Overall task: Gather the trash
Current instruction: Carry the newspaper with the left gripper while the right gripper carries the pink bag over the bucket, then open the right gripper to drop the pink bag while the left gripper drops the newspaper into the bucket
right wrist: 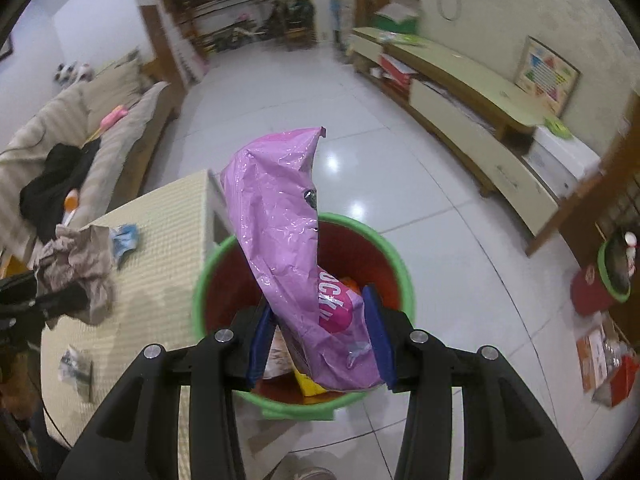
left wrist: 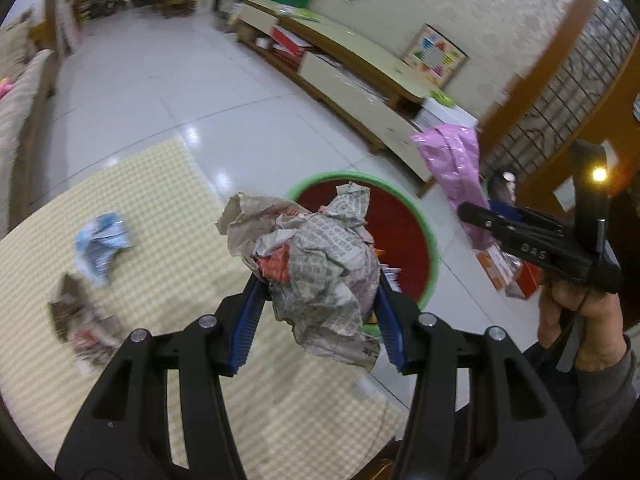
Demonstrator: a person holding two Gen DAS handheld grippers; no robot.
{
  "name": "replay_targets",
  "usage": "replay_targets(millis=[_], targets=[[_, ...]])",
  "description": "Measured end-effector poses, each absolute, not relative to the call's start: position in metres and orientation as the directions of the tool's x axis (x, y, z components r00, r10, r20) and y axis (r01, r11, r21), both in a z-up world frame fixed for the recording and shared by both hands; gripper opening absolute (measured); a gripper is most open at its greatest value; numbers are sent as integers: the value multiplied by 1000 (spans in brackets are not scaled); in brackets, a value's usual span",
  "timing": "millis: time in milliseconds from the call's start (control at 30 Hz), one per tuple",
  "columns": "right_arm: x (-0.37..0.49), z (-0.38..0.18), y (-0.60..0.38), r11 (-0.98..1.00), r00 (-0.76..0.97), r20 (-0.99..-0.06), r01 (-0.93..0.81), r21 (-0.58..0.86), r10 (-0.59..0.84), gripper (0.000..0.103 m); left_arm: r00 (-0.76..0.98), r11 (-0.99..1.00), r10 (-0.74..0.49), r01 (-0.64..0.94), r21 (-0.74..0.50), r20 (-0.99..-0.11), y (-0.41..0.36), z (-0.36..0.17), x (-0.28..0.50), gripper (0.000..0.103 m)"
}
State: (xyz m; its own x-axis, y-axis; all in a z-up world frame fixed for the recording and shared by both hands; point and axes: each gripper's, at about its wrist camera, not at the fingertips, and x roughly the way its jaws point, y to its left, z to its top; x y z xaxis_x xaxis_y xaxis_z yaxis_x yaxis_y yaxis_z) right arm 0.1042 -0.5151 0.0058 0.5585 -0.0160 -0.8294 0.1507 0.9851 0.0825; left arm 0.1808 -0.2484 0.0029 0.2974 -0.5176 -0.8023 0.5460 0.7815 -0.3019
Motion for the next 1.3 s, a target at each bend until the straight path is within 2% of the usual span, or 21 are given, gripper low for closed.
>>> replay_targets(millis=[333,600,1167,1200,1300], targets=[[109,-5,-543,970,532,-847,201,134,7,41,223,740,-509,607,-291,-831,-314,-22,185,51],[116,-3,-546,969,531,-848,206,138,8,42,194,738,-485,613,-281,-853,-332,-39,185,52],[124,-4,-544,970,538,-842,188,155,31,42,201,744,-481,609,-275,-854,-343,-41,188,55],[125,-4,-544,970,537,-843,189,154,29,44,203,745,-479,608,-273,-854,-343,-41,188,58],[128,-5,-544,968,530,-848,195,155,29,52,228,764,-458,595,-250,-859,-341,-41,186,85]])
